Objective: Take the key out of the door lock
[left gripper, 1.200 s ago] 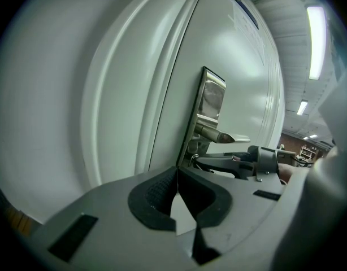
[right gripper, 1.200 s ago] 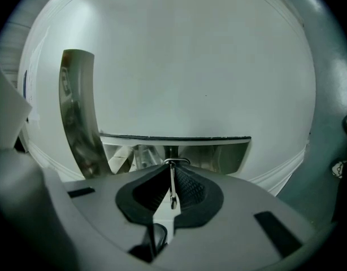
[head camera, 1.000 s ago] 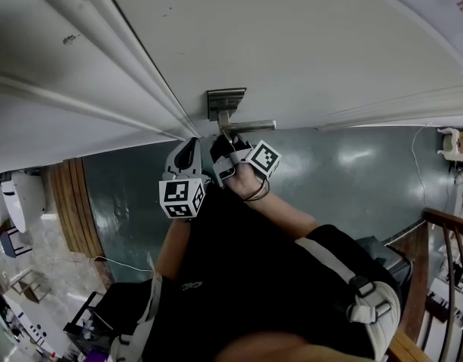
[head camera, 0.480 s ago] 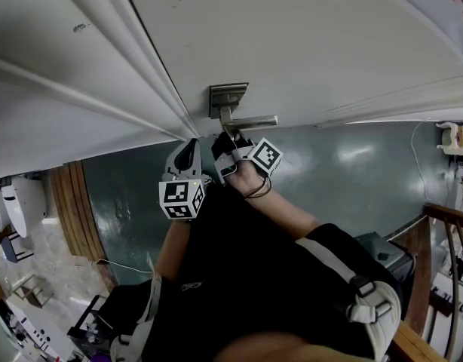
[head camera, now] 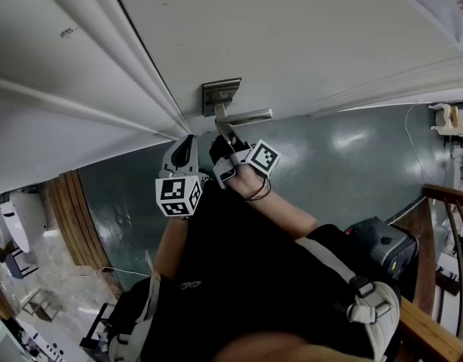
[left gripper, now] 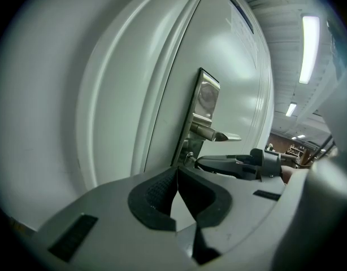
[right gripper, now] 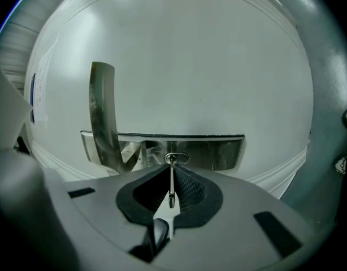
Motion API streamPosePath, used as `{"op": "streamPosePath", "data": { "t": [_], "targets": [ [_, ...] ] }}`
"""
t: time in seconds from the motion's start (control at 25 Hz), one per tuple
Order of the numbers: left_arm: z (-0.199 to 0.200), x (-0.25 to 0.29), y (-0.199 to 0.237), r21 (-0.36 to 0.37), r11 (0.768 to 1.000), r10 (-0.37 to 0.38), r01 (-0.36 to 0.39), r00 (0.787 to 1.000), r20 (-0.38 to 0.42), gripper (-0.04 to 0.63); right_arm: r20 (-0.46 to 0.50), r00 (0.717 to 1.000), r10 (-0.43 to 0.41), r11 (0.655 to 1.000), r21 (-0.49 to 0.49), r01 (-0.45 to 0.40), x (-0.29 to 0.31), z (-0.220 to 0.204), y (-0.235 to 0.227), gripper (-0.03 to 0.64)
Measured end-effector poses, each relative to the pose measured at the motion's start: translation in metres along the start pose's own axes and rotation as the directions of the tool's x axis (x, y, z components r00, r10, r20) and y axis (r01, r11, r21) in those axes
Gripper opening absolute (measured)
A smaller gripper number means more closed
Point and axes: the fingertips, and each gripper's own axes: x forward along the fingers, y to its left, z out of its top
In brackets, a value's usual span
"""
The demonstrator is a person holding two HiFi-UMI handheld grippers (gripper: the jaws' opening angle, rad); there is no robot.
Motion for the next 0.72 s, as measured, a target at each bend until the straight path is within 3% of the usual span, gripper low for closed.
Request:
{"op": "streamPosePath", "data": {
  "t": [0.4, 0.72],
  "targets": [
    [-0.008, -0.001, -0.002, 0.001, 0.998, -0.063, 0.063, 0.998, -0.022, 0.025, -0.002, 1.0, -0.013, 0.992, -0.129, 0.013, -0.005, 0.002, 0.0, 0.031],
    [-0.007, -0.003, -0.008, -0.001, 0.999, -0.036, 0.036, 0.999, -0.008, 0.025, -0.064, 0.998, -0.014, 0.985, -0.174, 0.003, -0.013, -0.003, 0.002, 0.031]
  ]
}}
